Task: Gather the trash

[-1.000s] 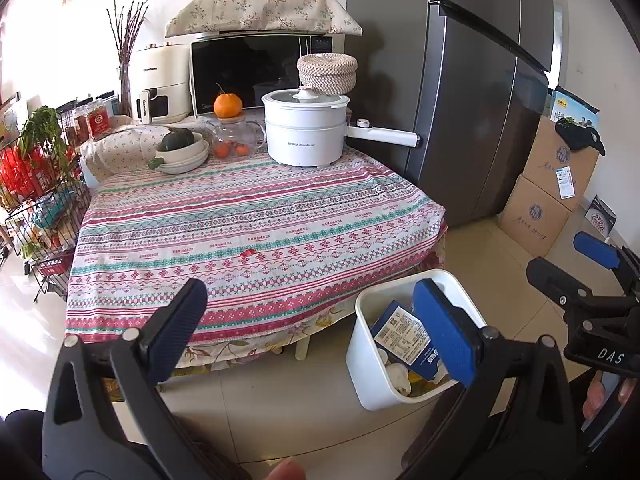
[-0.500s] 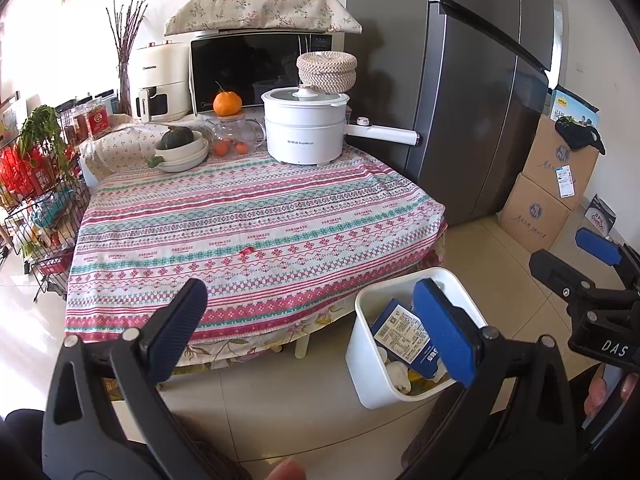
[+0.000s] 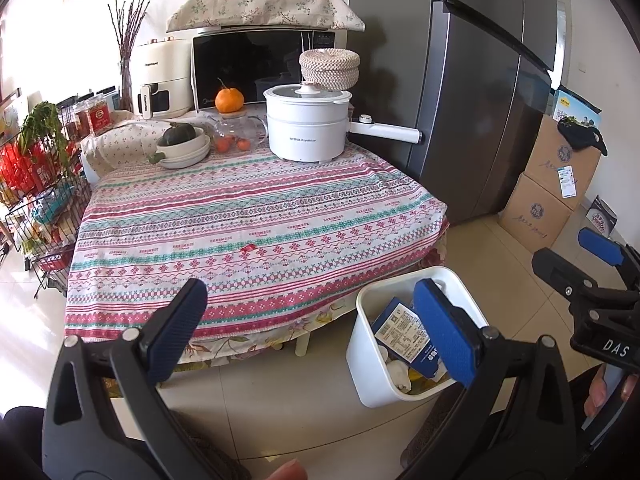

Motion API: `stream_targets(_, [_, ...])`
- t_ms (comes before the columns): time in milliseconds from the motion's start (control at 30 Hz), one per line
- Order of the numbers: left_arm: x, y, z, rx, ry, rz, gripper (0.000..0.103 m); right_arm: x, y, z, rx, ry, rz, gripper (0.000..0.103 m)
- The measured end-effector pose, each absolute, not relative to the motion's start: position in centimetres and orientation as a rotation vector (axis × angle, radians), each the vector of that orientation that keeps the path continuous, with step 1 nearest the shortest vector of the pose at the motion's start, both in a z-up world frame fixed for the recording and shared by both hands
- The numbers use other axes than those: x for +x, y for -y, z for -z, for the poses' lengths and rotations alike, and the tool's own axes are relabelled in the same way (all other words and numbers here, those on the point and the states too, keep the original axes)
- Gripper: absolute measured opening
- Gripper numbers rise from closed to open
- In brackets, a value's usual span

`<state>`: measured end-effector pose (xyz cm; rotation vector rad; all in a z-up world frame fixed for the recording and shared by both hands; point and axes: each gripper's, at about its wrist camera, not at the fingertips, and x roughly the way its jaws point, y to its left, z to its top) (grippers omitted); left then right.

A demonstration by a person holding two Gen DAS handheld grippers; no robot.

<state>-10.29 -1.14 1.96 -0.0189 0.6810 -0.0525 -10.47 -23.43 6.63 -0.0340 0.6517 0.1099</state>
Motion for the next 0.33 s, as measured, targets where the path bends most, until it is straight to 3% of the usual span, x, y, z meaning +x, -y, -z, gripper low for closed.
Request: stream_targets(333, [-9.84, 0.72, -1.74, -0.030, -0.704, 0.068, 0.102, -10.21, 23.52, -6.68, -0.031, -0.651, -0.098, 0.103])
